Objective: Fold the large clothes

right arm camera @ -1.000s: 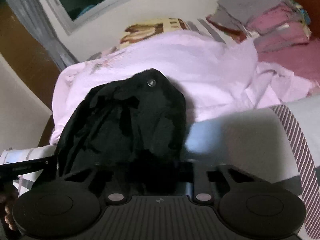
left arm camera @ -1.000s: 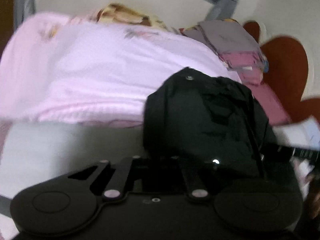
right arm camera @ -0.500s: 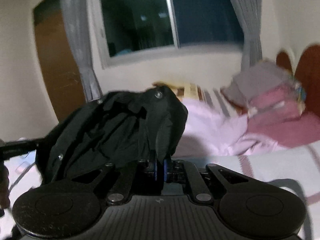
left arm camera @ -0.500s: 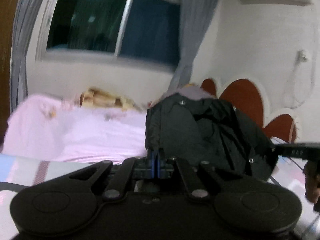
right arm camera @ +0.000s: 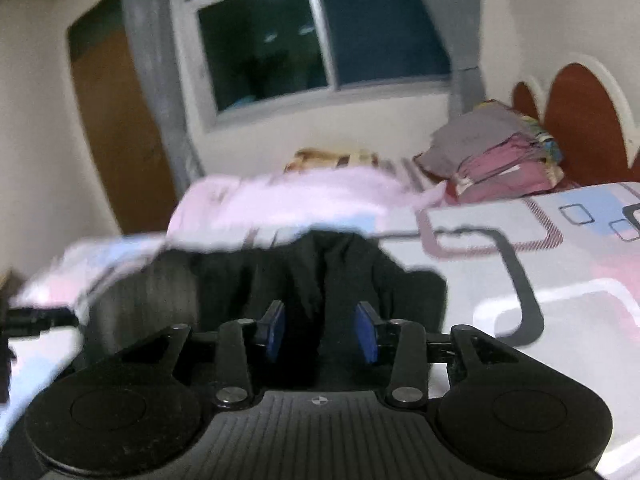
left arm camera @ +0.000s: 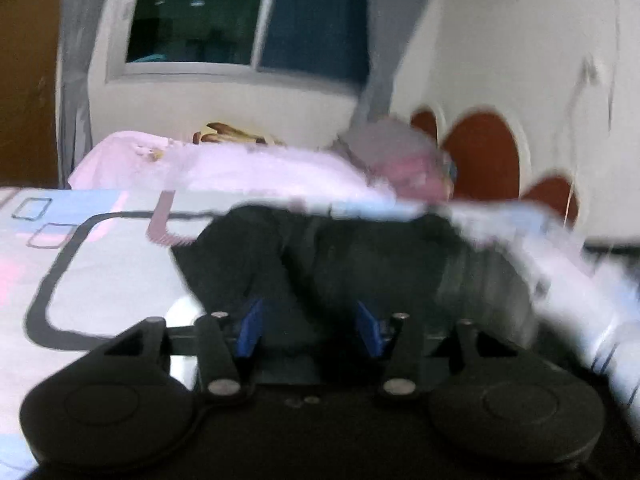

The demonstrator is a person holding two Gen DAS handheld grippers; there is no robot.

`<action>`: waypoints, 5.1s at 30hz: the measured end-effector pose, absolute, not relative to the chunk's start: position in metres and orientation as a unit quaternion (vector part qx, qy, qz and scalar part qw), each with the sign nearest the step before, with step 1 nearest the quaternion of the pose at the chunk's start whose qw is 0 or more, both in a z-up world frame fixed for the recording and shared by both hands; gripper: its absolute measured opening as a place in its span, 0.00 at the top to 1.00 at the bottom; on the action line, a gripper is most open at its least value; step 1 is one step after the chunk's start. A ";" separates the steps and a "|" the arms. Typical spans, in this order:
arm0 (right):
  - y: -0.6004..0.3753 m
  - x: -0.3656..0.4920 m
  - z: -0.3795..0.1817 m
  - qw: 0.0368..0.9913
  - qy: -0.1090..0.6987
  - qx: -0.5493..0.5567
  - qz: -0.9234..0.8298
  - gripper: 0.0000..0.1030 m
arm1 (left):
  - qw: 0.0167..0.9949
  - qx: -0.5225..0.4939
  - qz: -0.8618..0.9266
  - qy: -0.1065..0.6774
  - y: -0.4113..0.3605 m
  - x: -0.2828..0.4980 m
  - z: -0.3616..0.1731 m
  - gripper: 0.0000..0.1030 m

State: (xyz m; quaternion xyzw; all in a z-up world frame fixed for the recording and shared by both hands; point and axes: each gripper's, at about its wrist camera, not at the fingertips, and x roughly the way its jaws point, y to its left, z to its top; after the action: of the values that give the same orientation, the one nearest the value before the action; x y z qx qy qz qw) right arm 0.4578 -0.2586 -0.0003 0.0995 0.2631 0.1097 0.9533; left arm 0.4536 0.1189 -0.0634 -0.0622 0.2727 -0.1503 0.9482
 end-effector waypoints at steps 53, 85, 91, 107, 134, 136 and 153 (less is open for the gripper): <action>-0.170 0.532 -0.071 0.918 0.378 -0.018 0.114 0.61 | 0.917 0.093 -0.088 0.378 -0.035 0.503 -0.109 0.41; -0.360 0.203 -0.060 0.891 0.405 0.198 0.058 0.36 | 0.916 0.047 0.000 0.400 0.099 0.196 -0.111 0.31; -0.373 0.163 -0.066 0.880 0.413 0.226 0.065 0.36 | 0.913 0.018 0.005 0.408 0.102 0.164 -0.114 0.31; -0.380 0.160 -0.105 0.838 0.417 0.335 0.111 0.36 | 0.892 -0.155 -0.061 0.420 0.137 0.147 -0.141 0.48; -0.377 0.211 -0.010 0.816 0.320 0.412 0.250 0.87 | 0.888 -0.327 -0.147 0.288 0.149 0.166 -0.069 0.90; -0.383 0.236 0.008 0.812 0.308 0.428 0.249 0.87 | 0.889 -0.337 -0.152 0.269 0.151 0.186 -0.052 0.90; -0.404 0.528 -0.014 0.734 0.360 0.563 0.121 0.86 | 0.861 -0.375 -0.147 0.309 0.174 0.475 -0.059 0.88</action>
State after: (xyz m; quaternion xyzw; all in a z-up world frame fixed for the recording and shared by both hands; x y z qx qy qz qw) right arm 0.5283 -0.4040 -0.0141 0.5626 0.3598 0.1206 0.7345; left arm 0.4748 0.1745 -0.0589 -0.3754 0.3088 -0.1473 0.8614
